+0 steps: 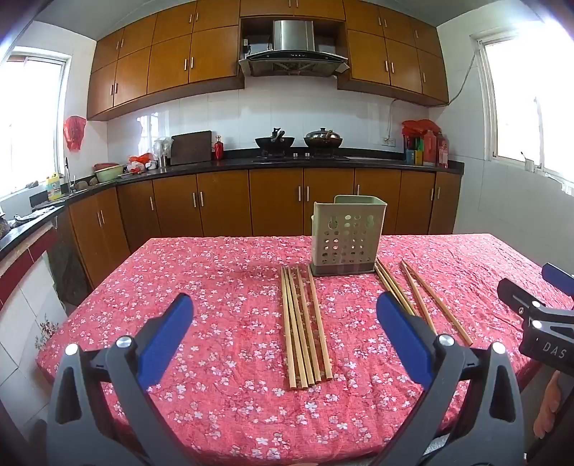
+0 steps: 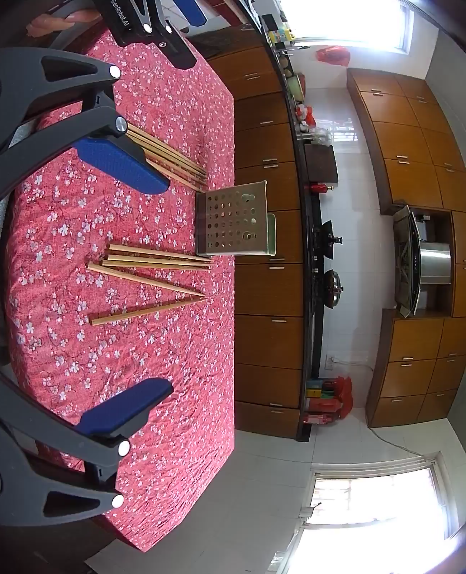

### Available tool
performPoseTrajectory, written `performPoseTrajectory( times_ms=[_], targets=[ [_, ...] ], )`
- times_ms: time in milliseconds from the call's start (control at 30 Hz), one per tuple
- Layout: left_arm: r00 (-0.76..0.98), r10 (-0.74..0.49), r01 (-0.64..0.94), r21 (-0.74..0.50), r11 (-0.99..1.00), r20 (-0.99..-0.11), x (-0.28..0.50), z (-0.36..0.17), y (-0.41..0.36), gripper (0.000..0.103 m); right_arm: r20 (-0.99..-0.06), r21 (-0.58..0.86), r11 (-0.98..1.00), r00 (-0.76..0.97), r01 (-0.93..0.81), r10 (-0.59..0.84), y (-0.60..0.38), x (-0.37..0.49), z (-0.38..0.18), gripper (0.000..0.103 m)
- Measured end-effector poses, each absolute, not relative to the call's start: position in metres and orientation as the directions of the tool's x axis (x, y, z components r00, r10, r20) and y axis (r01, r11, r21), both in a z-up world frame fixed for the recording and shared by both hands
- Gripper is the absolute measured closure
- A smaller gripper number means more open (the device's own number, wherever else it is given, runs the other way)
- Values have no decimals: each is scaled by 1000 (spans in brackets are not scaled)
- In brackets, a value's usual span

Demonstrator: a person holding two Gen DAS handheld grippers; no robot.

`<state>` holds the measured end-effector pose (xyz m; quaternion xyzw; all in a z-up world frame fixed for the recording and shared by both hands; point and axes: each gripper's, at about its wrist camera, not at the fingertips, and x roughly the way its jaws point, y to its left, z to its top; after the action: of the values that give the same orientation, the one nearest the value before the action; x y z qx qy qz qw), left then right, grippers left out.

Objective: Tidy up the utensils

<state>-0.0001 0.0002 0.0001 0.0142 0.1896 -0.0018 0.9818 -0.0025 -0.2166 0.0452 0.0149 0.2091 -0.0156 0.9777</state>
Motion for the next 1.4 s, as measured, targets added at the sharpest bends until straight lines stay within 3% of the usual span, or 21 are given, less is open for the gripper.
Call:
performPoseTrajectory(
  times_ms=[1400],
  targets=[
    [926,-1,11,23,1000,-378,1,0,0,4,-410,26,999,912,36,-22,-217,-1,43,2]
  ],
)
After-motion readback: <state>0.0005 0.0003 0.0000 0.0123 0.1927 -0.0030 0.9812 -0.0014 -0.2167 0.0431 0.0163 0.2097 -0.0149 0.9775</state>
